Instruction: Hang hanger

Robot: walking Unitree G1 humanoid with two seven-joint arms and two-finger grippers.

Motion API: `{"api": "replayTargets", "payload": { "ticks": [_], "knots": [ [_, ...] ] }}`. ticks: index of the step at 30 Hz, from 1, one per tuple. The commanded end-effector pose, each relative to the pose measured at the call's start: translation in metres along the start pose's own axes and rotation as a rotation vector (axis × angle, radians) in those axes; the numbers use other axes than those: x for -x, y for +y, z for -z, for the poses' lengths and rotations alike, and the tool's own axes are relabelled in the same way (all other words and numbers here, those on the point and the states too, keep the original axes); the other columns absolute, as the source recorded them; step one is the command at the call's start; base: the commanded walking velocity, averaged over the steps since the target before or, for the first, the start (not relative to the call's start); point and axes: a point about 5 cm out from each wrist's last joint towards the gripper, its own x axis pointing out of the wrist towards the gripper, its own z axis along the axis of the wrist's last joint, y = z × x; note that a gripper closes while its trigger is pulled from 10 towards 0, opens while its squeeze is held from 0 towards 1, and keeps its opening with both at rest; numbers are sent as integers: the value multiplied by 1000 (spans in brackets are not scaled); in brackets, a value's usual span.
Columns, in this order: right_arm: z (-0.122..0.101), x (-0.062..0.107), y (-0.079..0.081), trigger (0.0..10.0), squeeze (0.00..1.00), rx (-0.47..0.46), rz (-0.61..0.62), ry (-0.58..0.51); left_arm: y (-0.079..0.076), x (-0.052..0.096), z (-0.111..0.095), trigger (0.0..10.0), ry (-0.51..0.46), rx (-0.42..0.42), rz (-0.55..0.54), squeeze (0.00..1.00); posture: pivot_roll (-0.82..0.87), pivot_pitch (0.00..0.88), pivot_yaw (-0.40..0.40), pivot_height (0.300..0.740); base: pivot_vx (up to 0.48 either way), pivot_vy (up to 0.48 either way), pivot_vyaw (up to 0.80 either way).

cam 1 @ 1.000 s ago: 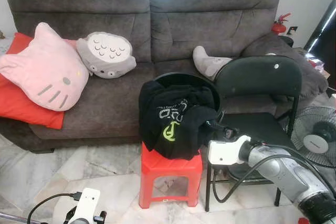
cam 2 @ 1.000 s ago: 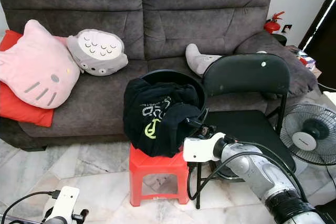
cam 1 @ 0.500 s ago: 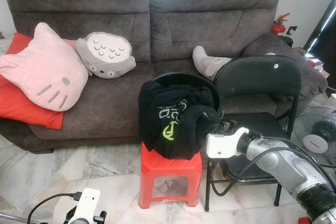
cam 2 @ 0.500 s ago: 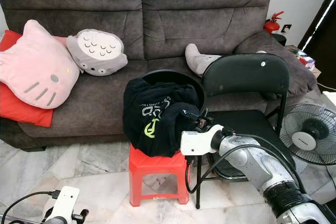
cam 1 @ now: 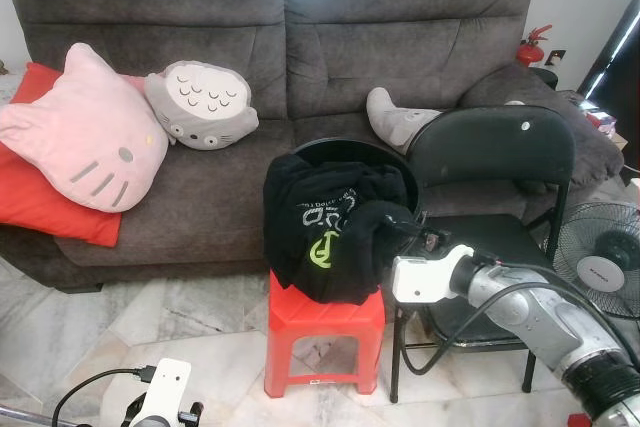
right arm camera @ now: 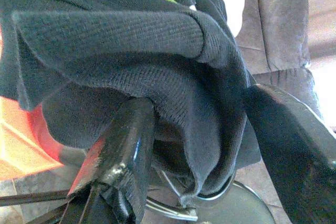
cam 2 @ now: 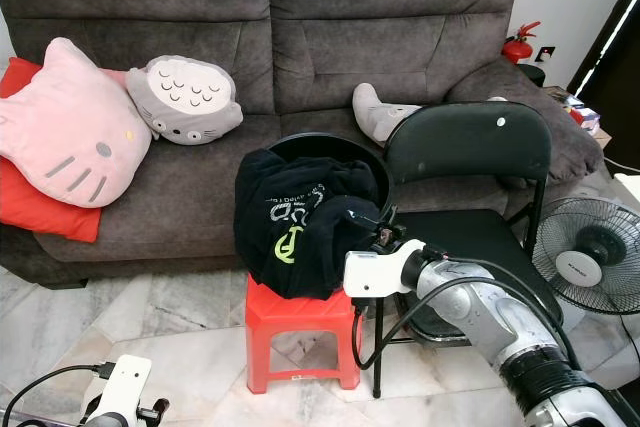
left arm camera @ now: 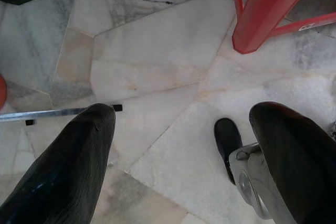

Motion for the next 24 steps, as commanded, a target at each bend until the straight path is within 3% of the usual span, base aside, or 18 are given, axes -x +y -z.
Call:
{"api": "replayTargets", "payload": {
  "ticks": [1, 2, 5, 10, 11, 12, 13, 14, 24],
  "knots": [
    [0, -1, 1, 4588, 0, -1, -6, -4, 1, 1, 3, 10000, 4, -15, -3, 0, -18, 0, -23, 740, 0, 0, 0],
    [0, -1, 1, 1529, 0, -2, -5, -5, 1, 1, 3, 10000, 4, -15, -3, 0, -18, 0, -23, 740, 0, 0, 0],
    [0, -1, 1, 1490, 0, -2, -2, -6, 1, 1, 3, 10000, 2, -16, -4, 0, -18, 0, -23, 740, 0, 0, 0],
    [0, -1, 1, 0, 0, -6, 4, -8, 1, 1, 3, 10000, 1, -16, -6, 0, -19, 0, -22, 740, 0, 0, 0],
    [0, -2, 2, 1412, 0, -7, 3, -9, 1, 1, 3, 10000, 1, -16, -7, 0, -19, 0, -22, 740, 0, 0, 0],
    [0, -2, 2, 1412, 0, -8, 2, -9, 1, 1, 3, 10000, 1, -16, -7, 0, -19, 0, -22, 740, 0, 0, 0],
    [-1, -2, 2, 9373, 0, -7, 3, -9, 1, 1, 3, 10000, 0, -16, -7, 0, -19, 0, -22, 740, 0, 0, 0],
    [-1, -2, 2, 10000, 0, -7, 5, -11, 1, 1, 3, 10000, 0, -16, -9, 0, -18, 0, -22, 740, 0, 0, 0],
    [-12, -3, 6, 10000, 0, -40, -17, -69, 1, 1, 2, 10000, -5, -15, -16, 0, -18, 0, -24, 740, 0, 0, 0]
  ]
}}
